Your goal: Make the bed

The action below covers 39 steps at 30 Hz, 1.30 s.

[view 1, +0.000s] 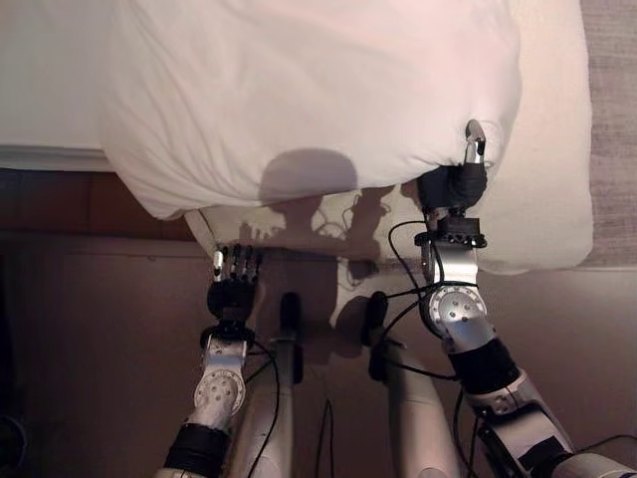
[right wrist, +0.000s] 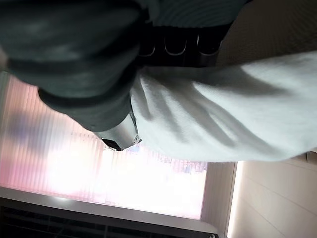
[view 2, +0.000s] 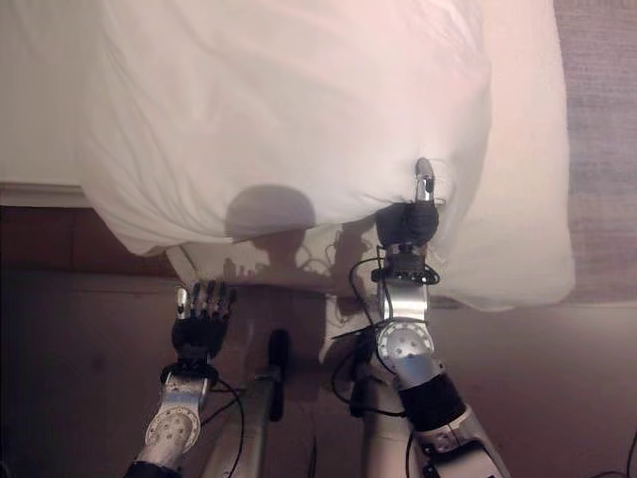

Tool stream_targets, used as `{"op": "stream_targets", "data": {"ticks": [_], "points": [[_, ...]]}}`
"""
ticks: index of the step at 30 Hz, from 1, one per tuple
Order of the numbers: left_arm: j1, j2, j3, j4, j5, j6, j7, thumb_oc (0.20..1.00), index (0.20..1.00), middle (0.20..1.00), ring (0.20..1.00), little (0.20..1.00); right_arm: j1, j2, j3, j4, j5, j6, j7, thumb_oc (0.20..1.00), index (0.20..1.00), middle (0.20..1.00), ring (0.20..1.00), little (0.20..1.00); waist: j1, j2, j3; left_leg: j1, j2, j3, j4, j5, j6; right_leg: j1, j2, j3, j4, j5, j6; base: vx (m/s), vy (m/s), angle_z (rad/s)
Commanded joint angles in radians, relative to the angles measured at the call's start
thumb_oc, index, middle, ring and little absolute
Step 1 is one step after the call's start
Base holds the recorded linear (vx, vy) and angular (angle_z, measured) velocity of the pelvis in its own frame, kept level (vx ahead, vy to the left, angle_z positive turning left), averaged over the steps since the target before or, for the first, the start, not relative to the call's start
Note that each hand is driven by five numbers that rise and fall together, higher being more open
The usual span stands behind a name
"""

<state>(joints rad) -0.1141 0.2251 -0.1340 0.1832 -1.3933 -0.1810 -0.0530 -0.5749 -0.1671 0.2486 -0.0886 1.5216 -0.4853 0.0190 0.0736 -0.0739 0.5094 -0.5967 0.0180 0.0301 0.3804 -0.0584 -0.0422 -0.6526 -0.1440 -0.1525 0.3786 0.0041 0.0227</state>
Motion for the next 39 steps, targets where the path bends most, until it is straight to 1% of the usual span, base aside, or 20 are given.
{"op": "stream_targets", "data": {"ticks": [1,3,4,5,7,9,10,11,12,13,14,15,17,19,22,24,26,29,37,39], "points": [[0.031,0.036,-0.042,-0.036,0.077,0.104,-0.162,1.000,1.000,1.000,1.000,1.000,0.001,-0.009,-0.035,-0.262,-0.068,0.001,0.161,0.200,0.200,0.200,0.200,0.200,-0.018,0.027,-0.064,-0.017,-0.073,0.011,-0.047,0.017,0.069,0.034,0.019,-0.016,-0.014,-0.026,0.080,0.00,0.000,0.00],[0.027,0.063,-0.081,-0.011,0.086,0.145,-0.197,1.000,1.000,1.000,1.000,1.000,-0.009,-0.007,-0.028,-0.250,-0.062,0.006,0.167,0.200,0.200,0.200,0.200,0.200,-0.021,0.030,-0.065,-0.018,-0.071,0.014,-0.045,0.019,0.068,0.033,0.020,-0.014,-0.012,-0.025,0.079,0.00,0.000,0.00],[0.027,0.063,-0.081,-0.010,0.085,0.145,-0.197,1.000,1.000,1.000,1.000,1.000,-0.009,-0.007,-0.029,-0.250,-0.062,0.006,0.168,0.200,0.200,0.200,0.200,0.200,-0.021,0.030,-0.065,-0.019,-0.071,0.015,-0.045,0.019,0.068,0.032,0.020,-0.014,-0.012,-0.025,0.079,0.00,0.000,0.00],[0.010,0.089,-0.102,-0.005,0.105,0.150,-0.213,1.000,1.000,1.000,1.000,1.000,-0.015,-0.002,-0.017,-0.234,-0.055,0.003,0.168,0.200,0.200,0.200,0.200,0.200,-0.025,0.028,-0.069,-0.017,-0.069,0.016,-0.048,0.020,0.067,0.034,0.022,-0.012,-0.017,-0.023,0.080,0.00,0.000,0.00],[-0.013,0.093,-0.115,-0.009,0.102,0.154,-0.224,1.000,1.000,1.000,1.000,1.000,-0.020,0.002,-0.009,-0.225,-0.045,0.001,0.168,0.200,0.200,0.200,0.200,0.200,-0.029,0.027,-0.072,-0.016,-0.068,0.018,-0.048,0.020,0.067,0.032,0.024,-0.010,-0.015,-0.023,0.079,0.00,0.000,0.00],[-0.055,0.077,-0.119,-0.007,0.088,0.144,-0.234,1.000,1.000,1.000,1.000,1.000,-0.022,0.011,0.001,-0.220,-0.040,-0.005,0.168,0.200,0.200,0.200,0.200,0.200,-0.035,0.022,-0.077,-0.019,-0.068,0.018,-0.043,0.019,0.066,0.030,0.025,-0.008,-0.011,-0.024,0.078,0.00,0.000,0.00],[-0.114,0.050,-0.127,-0.010,0.070,0.140,-0.254,1.000,1.000,1.000,1.000,1.000,-0.021,0.025,0.013,-0.215,-0.035,-0.009,0.167,0.200,0.200,0.200,0.200,0.200,-0.043,0.014,-0.087,-0.021,-0.066,0.018,-0.039,0.016,0.066,0.027,0.026,-0.005,-0.007,-0.027,0.077,0.00,0.000,0.00],[-0.114,0.050,-0.126,-0.010,0.070,0.140,-0.254,1.000,1.000,1.000,1.000,1.000,-0.021,0.024,0.013,-0.215,-0.035,-0.009,0.167,0.200,0.200,0.200,0.200,0.200,-0.043,0.015,-0.087,-0.022,-0.066,0.018,-0.038,0.016,0.066,0.026,0.026,-0.005,-0.007,-0.027,0.077,0.00,0.000,0.00],[-0.165,0.021,-0.137,-0.011,0.048,0.137,-0.273,1.000,1.000,1.000,1.000,1.000,-0.022,0.037,0.015,-0.206,-0.036,-0.013,0.168,0.200,0.200,0.200,0.200,0.200,-0.050,0.009,-0.094,-0.024,-0.067,0.018,-0.033,0.013,0.065,0.022,0.026,-0.004,-0.002,-0.029,0.076,0.00,0.000,0.00],[-0.181,0.016,-0.137,-0.009,0.051,0.139,-0.285,1.000,1.000,1.000,1.000,1.000,-0.019,0.046,0.018,-0.202,-0.031,-0.014,0.169,0.200,0.200,0.200,0.200,0.200,-0.052,0.007,-0.098,-0.025,-0.067,0.020,-0.033,0.012,0.065,0.022,0.027,-0.002,-0.001,-0.029,0.076,0.00,0.000,0.00],[-0.181,0.016,-0.136,-0.009,0.051,0.139,-0.285,1.000,1.000,1.000,1.000,1.000,-0.019,0.046,0.018,-0.202,-0.031,-0.014,0.169,0.200,0.200,0.200,0.200,0.200,-0.051,0.007,-0.098,-0.025,-0.067,0.020,-0.033,0.012,0.065,0.021,0.027,-0.002,-0.001,-0.029,0.076,0.00,0.000,0.00],[-0.219,-0.006,-0.140,-0.017,0.030,0.124,-0.285,1.000,1.000,1.000,1.000,1.000,-0.015,0.058,0.027,-0.201,-0.027,-0.019,0.171,0.200,0.200,0.200,0.200,0.200,-0.055,0.003,-0.104,-0.027,-0.066,0.022,-0.034,0.012,0.065,0.018,0.029,0.001,-0.001,-0.027,0.076,0.00,0.000,0.00],[-0.239,-0.009,-0.144,-0.024,0.026,0.133,-0.300,1.000,1.000,1.000,1.000,1.000,-0.012,0.062,0.032,-0.200,-0.022,-0.020,0.172,0.200,0.200,0.200,0.200,0.200,-0.057,0.000,-0.109,-0.028,-0.065,0.024,-0.034,0.012,0.064,0.016,0.031,0.005,-0.002,-0.028,0.075,0.00,0.000,0.00],[-0.288,-0.030,-0.145,-0.047,0.008,0.107,-0.296,1.000,1.000,1.000,1.000,1.000,-0.008,0.077,0.042,-0.196,-0.019,-0.029,0.167,0.200,0.200,0.200,0.200,0.200,-0.063,-0.006,-0.119,-0.031,-0.063,0.026,-0.035,0.011,0.065,0.010,0.033,0.008,-0.001,-0.026,0.075,0.00,0.000,0.00],[-0.319,-0.040,-0.144,-0.052,-0.004,0.093,-0.288,1.000,1.000,1.000,1.000,1.000,-0.007,0.088,0.050,-0.190,-0.016,-0.035,0.164,0.200,0.200,0.200,0.200,0.200,-0.067,-0.008,-0.122,-0.036,-0.063,0.025,-0.031,0.012,0.064,0.009,0.034,0.010,0.000,-0.025,0.073,0.00,0.000,0.00],[-0.359,-0.050,-0.139,-0.056,-0.018,0.073,-0.274,1.000,1.000,1.000,1.000,1.000,-0.004,0.100,0.061,-0.183,-0.011,-0.040,0.163,0.200,0.200,0.200,0.200,0.200,-0.072,-0.010,-0.129,-0.033,-0.063,0.026,-0.039,0.013,0.064,0.006,0.037,0.012,-0.001,-0.026,0.073,0.00,0.000,0.00],[-0.360,-0.050,-0.138,-0.055,-0.018,0.073,-0.274,1.000,1.000,1.000,1.000,1.000,-0.004,0.100,0.061,-0.183,-0.011,-0.040,0.163,0.200,0.200,0.200,0.200,0.200,-0.072,-0.010,-0.128,-0.033,-0.063,0.026,-0.039,0.013,0.064,0.006,0.037,0.012,-0.001,-0.026,0.073,0.00,0.000,0.00],[-0.392,-0.080,-0.106,-0.076,-0.056,0.034,-0.277,1.000,1.000,1.000,1.000,1.000,0.009,0.117,0.066,-0.179,-0.007,-0.047,0.162,0.200,0.200,0.200,0.200,0.200,-0.076,-0.014,-0.135,-0.035,-0.063,0.028,-0.036,0.012,0.066,0.003,0.040,0.016,0.002,-0.028,0.073,0.00,0.000,0.00],[-0.396,-0.103,-0.042,-0.092,-0.092,0.034,-0.340,1.000,1.000,1.000,1.000,1.000,0.020,0.127,0.051,-0.183,-0.012,-0.049,0.174,0.200,0.200,0.200,0.200,0.200,-0.072,-0.018,-0.139,-0.035,-0.061,0.030,-0.041,0.013,0.064,0.000,0.041,0.018,-0.001,-0.024,0.075,0.00,0.000,0.00],[-0.391,-0.114,-0.008,-0.109,-0.095,0.023,-0.367,1.000,1.000,1.000,1.000,1.000,0.028,0.131,0.044,-0.192,-0.018,-0.051,0.181,0.200,0.200,0.200,0.200,0.200,-0.069,-0.020,-0.141,-0.037,-0.062,0.025,-0.042,0.012,0.066,-0.001,0.042,0.018,0.001,-0.028,0.073,0.00,0.000,0.00]]}}
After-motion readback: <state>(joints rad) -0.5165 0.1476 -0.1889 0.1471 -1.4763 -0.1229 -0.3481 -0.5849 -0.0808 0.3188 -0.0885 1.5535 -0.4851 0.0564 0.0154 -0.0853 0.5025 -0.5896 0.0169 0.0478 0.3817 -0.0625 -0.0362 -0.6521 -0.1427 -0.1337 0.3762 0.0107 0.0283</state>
